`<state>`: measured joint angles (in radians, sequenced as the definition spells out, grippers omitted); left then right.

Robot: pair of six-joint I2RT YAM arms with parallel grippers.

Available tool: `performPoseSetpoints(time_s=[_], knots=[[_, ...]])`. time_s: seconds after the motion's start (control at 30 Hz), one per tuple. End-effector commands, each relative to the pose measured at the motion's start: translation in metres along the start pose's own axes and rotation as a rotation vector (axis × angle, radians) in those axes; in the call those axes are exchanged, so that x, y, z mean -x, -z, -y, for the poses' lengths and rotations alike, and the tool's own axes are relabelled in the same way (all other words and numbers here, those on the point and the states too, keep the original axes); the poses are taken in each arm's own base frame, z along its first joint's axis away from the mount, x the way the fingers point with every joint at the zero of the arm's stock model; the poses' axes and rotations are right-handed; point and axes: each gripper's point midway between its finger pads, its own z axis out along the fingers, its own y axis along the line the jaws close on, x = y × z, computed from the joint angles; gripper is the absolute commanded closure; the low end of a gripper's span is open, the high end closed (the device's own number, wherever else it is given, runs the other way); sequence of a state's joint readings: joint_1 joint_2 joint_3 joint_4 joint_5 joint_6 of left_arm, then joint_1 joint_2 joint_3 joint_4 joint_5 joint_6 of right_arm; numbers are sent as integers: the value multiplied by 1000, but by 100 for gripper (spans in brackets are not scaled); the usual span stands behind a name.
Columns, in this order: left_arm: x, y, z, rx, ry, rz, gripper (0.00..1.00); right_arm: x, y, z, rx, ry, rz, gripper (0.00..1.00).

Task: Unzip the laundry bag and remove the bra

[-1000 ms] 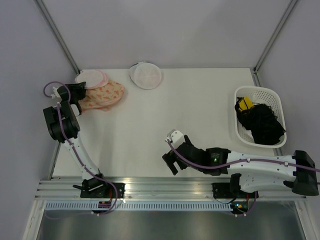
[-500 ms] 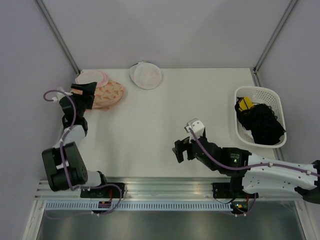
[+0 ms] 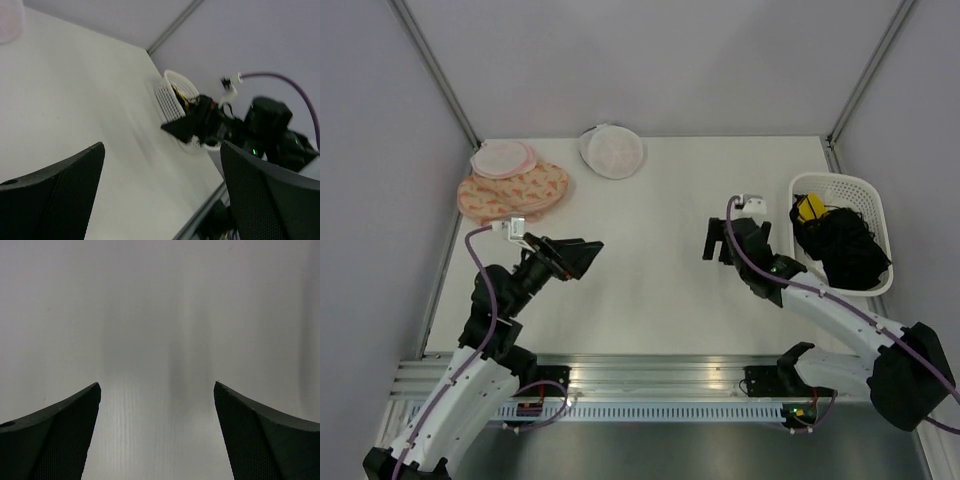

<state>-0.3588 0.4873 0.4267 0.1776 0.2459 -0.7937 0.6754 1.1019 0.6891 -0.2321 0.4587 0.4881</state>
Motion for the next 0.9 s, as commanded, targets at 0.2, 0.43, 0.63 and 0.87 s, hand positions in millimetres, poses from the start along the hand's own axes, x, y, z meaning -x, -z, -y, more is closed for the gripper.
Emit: performPoseSetpoints(time_s=[0.2,0.43,0.63,0.87], knots=[[-119,29,3,-145,-167,-395,0,38,-58,128,-366,-38,207,2],[-151,33,21,-276,-197,-506,0,57,-54,158,-494,50,381,2],[-165,32,27,-317,-203,-525,0,46,-72,170,-441,12,472,2],[-179,32,31,-375,-187,-559,0,38,-69,172,-288,-12,555,2]])
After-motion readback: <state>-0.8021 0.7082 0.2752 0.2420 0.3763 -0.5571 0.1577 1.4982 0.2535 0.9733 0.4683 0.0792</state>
